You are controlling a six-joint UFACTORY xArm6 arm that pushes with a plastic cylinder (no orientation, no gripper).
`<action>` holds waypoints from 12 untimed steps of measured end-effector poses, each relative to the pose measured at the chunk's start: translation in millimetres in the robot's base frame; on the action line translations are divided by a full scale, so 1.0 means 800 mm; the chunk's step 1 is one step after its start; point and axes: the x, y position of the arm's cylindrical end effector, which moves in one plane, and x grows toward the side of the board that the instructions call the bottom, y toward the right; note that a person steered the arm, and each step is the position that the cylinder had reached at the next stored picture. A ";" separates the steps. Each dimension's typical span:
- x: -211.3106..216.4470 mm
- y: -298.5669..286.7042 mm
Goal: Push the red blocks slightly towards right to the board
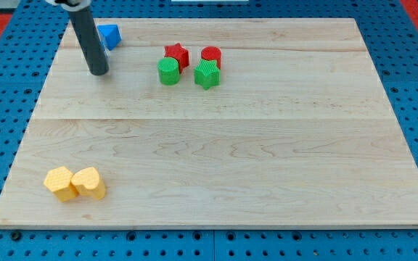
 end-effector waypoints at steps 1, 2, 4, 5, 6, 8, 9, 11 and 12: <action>0.020 0.019; 0.018 0.029; 0.018 0.035; 0.006 0.037; -0.026 0.089; -0.031 0.117; -0.036 0.117; -0.078 0.111; -0.086 0.219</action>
